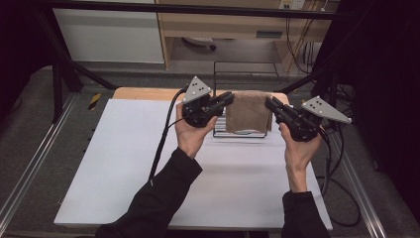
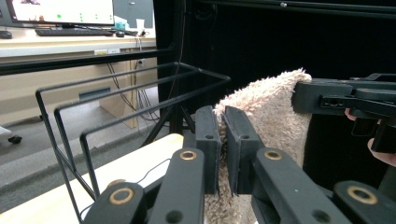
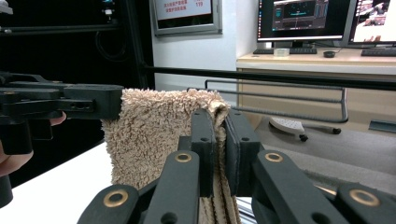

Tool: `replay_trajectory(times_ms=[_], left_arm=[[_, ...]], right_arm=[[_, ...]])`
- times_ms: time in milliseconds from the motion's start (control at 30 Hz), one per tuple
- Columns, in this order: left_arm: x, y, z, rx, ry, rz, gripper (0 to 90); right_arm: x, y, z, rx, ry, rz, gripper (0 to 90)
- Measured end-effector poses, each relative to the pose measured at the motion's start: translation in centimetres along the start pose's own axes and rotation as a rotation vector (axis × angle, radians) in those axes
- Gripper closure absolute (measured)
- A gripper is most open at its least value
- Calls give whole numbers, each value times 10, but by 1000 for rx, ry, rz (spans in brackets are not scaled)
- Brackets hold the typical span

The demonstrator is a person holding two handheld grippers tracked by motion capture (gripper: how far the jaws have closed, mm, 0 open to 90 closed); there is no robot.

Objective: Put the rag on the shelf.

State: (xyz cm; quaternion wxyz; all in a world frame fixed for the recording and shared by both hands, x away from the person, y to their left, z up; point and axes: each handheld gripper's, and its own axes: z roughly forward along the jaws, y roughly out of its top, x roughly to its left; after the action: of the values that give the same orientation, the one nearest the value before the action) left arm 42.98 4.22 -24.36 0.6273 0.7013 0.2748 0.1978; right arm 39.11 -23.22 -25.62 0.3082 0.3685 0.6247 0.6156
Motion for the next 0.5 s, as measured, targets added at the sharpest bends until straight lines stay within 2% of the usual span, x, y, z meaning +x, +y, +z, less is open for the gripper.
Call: replay_trajectory(times_ms=[500], left_arm=[[10, 26, 2, -35, 13, 12, 844]], right_arm=[[-1, 26, 13, -42, -14, -14, 832]])
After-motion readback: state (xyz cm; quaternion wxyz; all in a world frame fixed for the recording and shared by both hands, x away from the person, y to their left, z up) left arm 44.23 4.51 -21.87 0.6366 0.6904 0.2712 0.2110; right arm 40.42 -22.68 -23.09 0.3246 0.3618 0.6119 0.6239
